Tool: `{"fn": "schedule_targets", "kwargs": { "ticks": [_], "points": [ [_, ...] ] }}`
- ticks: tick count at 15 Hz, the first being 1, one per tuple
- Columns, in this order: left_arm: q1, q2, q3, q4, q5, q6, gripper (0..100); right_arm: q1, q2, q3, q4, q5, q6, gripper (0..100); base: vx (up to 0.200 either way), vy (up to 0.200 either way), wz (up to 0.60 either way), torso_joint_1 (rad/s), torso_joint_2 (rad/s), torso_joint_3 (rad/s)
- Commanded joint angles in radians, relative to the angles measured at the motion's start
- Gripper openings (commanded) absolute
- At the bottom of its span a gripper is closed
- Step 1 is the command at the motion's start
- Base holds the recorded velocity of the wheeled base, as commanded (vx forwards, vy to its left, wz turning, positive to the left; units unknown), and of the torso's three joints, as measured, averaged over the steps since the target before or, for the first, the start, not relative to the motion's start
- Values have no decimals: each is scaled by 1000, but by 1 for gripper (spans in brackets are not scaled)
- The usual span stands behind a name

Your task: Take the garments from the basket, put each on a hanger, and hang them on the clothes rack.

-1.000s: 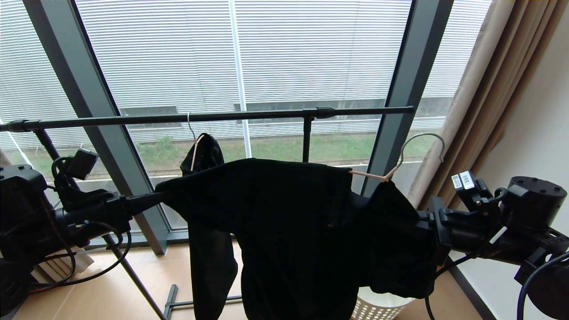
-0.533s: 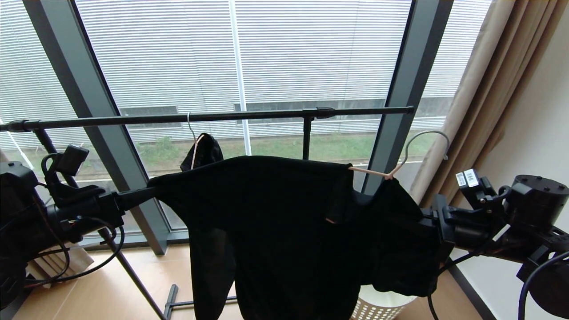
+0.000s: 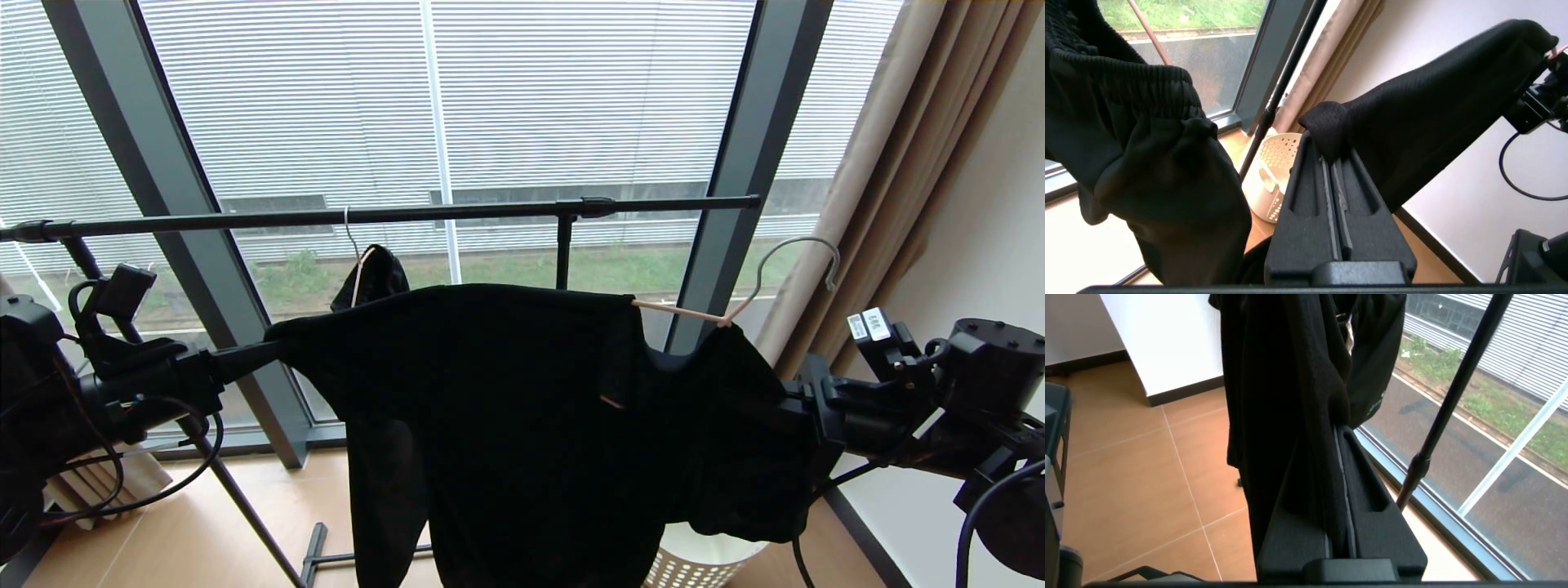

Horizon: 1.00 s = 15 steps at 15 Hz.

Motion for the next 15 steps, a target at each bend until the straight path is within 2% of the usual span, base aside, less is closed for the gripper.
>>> {"fn": "schedule_targets", "kwargs": {
  "ticks": [1,6,8,15],
  "points": [
    [-1,1,2,0,0,0,0,-5,1,-3,0,0,-1,0,0,0,0,0,0,0],
    [-1,1,4,0,0,0,0,-17,3,-6,0,11,-1,0,0,0,0,0,0,0],
    [-1,1,4,0,0,0,0,-32,1,-7,0,37,1,0,0,0,0,0,0,0],
    [-1,1,4,0,0,0,0,-43,1,-13,0,42,3,0,0,0,0,0,0,0]
  ]
}}
